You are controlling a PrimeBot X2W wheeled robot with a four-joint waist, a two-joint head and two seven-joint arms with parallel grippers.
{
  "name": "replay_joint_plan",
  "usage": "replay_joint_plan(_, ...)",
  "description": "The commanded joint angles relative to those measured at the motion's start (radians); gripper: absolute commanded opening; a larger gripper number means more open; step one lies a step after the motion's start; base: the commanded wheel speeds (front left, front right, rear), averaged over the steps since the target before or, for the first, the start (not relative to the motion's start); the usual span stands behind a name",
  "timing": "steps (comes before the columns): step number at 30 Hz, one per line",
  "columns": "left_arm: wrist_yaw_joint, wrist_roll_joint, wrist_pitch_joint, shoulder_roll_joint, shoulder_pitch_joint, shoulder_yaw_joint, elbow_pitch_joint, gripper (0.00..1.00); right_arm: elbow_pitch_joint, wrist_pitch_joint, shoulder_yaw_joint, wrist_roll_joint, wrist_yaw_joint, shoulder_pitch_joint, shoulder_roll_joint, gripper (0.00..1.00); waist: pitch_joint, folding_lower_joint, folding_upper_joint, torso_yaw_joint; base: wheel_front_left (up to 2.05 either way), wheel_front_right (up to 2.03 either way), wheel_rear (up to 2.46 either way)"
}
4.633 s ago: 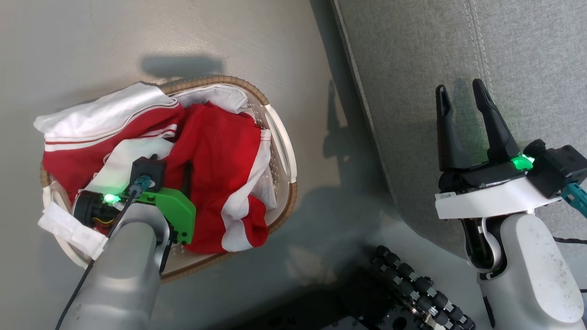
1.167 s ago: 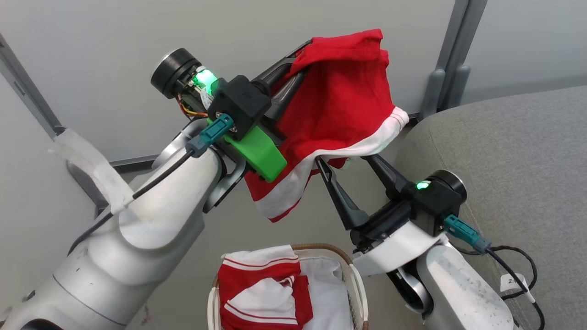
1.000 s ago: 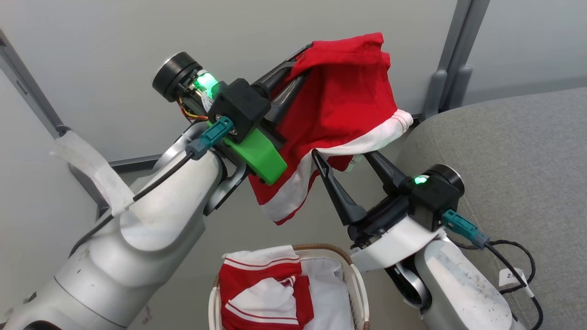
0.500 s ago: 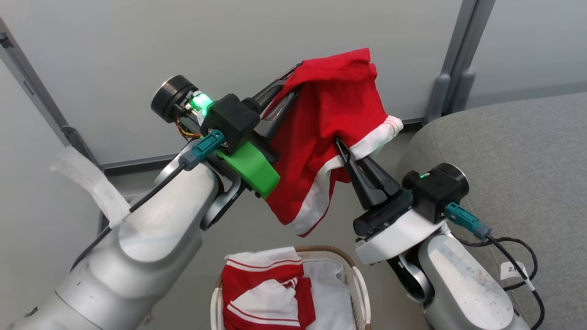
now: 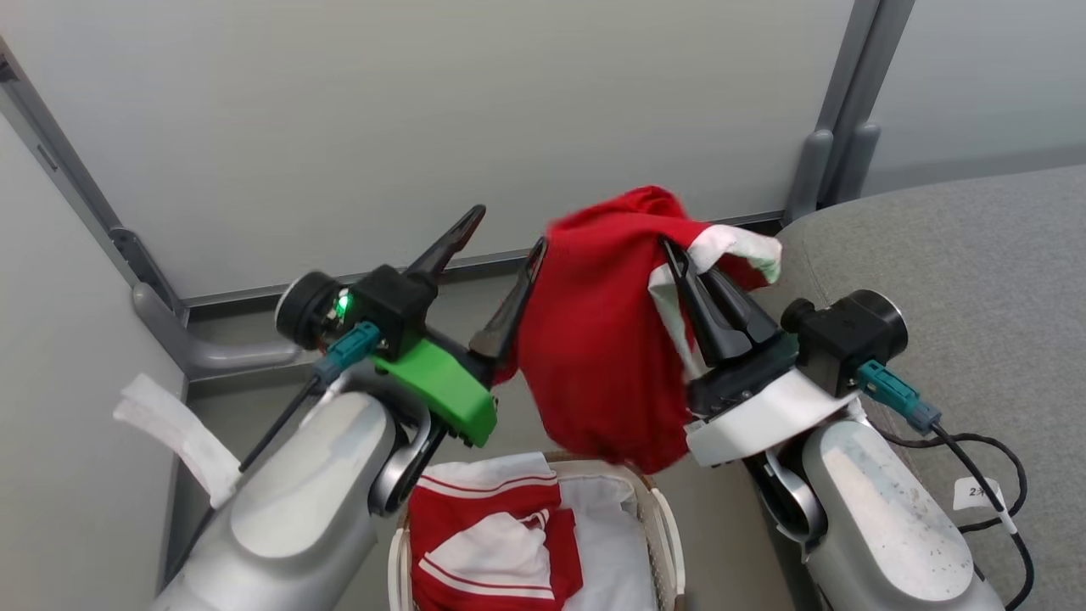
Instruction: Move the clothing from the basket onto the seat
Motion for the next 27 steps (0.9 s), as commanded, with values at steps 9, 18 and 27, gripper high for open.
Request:
replay_joint_plan(9,-0.016,0.031,-0.008,-0.036,0.181,0.078,0.03,1.0,-0.011,-0.005,-0.066,-0.054,-0.001,0.029,-0.003,0.0,0.017,0.0,-0.0001,-0.013,0.0,0.0,0.0)
replay_joint_plan(18,-0.037,0.085,-0.008,-0.102,0.335,0.147,0.028,1.0,-0.019,-0.005,-0.117,-0.071,-0.001,0.046,-0.003,0.0,0.026,0.0,-0.0001,-0.022,0.0,0.0,0.0)
replay_joint_plan(27,-0.045,0.126,-0.008,-0.15,0.399,0.188,0.012,1.0,-0.017,-0.005,-0.154,-0.09,-0.001,0.037,-0.003,0.0,0.033,0.0,-0.0001,-0.029,0.0,0.0,0.0)
